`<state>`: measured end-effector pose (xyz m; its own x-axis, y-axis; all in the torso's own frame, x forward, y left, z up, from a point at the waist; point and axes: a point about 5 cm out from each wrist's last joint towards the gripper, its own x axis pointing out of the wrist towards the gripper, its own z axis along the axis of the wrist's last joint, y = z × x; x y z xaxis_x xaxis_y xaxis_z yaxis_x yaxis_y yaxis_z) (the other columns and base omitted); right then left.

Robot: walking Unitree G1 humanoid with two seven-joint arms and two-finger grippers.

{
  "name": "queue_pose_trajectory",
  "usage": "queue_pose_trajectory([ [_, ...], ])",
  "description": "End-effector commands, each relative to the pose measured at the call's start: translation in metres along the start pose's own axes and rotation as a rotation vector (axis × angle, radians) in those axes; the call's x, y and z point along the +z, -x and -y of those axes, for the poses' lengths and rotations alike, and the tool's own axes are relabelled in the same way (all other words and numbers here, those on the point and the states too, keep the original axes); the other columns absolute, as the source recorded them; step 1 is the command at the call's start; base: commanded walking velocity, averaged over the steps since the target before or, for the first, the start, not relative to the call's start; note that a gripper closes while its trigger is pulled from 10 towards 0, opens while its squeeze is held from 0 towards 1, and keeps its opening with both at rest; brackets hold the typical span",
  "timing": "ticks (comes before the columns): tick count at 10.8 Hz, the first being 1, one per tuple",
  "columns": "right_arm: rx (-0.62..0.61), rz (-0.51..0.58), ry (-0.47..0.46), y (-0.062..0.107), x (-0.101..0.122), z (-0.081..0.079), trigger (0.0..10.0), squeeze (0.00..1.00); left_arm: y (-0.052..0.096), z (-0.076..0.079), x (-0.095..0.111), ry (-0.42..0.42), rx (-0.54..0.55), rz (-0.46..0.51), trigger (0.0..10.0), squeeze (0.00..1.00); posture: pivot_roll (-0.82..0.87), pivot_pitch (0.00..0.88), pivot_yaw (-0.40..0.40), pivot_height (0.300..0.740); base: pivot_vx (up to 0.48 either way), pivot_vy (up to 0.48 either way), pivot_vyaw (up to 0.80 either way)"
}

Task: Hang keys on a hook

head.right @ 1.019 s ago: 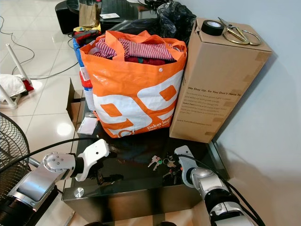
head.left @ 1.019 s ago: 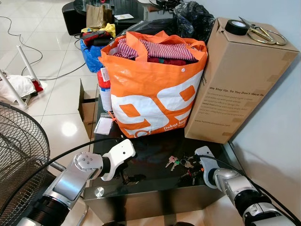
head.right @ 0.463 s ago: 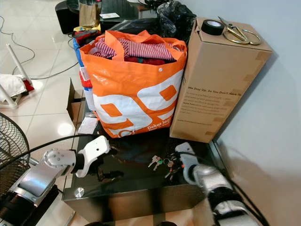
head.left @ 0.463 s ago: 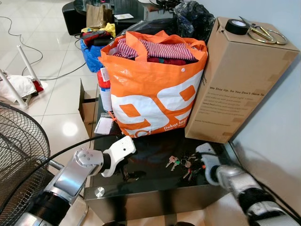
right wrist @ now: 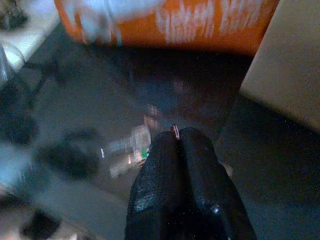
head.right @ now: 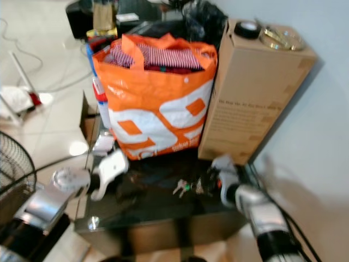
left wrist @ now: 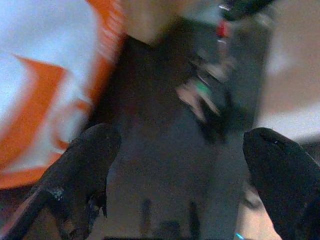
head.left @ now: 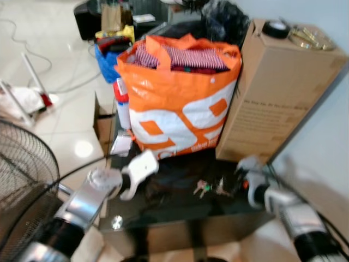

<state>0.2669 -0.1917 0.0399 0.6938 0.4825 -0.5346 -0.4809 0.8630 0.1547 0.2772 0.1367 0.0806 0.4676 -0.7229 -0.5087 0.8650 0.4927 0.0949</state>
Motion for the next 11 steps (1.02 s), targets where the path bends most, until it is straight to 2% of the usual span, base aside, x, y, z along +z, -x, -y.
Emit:
queue_pose_trajectory([
  [1, -0.03, 0.083, -0.027, 0.01, 0.014, 0.001, 0.0, 0.0, 0.003, -0.011, 0.009, 0.032, 0.137, 0.075, 10.0, 0.0, -0.13, 0.0, 0.038, 0.74, 0.0, 0.0, 0.0],
  [2, -0.04, 0.144, -0.029, 0.016, 0.023, -0.003, 0.0, 0.0, 0.005, -0.016, 0.016, 0.069, 0.218, 0.127, 10.0, 0.0, -0.13, 0.0, 0.047, 0.74, 0.0, 0.0, 0.0],
  [3, -0.108, 0.304, -0.02, 0.032, 0.045, -0.015, 0.0, 0.0, 0.012, -0.023, 0.032, 0.098, 0.391, 0.228, 10.0, 0.0, -0.13, 0.0, 0.056, 0.74, 0.0, 0.0, 0.0],
  [4, -0.175, 0.375, -0.04, 0.04, 0.054, -0.024, 0.0, 0.0, 0.019, -0.023, 0.039, 0.078, 0.486, 0.262, 10.0, 0.0, -0.13, 0.0, 0.063, 0.74, 0.0, 0.0, 0.0],
  [6, -0.27, 0.435, -0.069, 0.048, 0.061, -0.031, 0.0, 0.0, 0.024, -0.021, 0.043, 0.046, 0.571, 0.284, 10.0, 0.0, -0.13, 0.0, 0.064, 0.74, 0.0, 0.0, 0.0],
  [7, -0.366, 0.461, -0.066, 0.052, 0.063, -0.032, 0.0, 0.0, 0.022, -0.018, 0.038, 0.027, 0.592, 0.258, 10.0, 0.0, -0.13, 0.0, 0.057, 0.74, 0.0, 0.0, 0.0],
  [8, -0.405, 0.466, -0.067, 0.054, 0.064, -0.032, 0.0, 0.0, 0.02, -0.016, 0.036, 0.023, 0.599, 0.246, 10.0, 0.0, -0.13, 0.0, 0.056, 0.74, 0.0, 0.0, 0.0],
  [9, -0.465, 0.462, -0.079, 0.054, 0.064, -0.033, 1.2, 0.0, 0.018, -0.012, 0.032, 0.02, 0.623, 0.238, 10.0, 0.0, -0.12, 0.0, 0.053, 0.74, 0.0, 0.0, 0.0],
  [10, -0.528, 0.438, -0.087, 0.052, 0.064, -0.03, 10.0, 0.0, 0.018, -0.01, 0.029, 0.052, 0.64, 0.245, 10.0, 0.0, -0.12, 0.0, 0.045, 0.74, 0.0, 0.0, 0.0],
  [11, -0.57, 0.422, -0.069, 0.052, 0.064, -0.026, 10.0, 0.0, 0.018, -0.01, 0.03, 0.052, 0.643, 0.246, 10.0, 0.0, -0.11, 0.0, 0.038, 0.74, 0.0, 0.0, 0.0],
])
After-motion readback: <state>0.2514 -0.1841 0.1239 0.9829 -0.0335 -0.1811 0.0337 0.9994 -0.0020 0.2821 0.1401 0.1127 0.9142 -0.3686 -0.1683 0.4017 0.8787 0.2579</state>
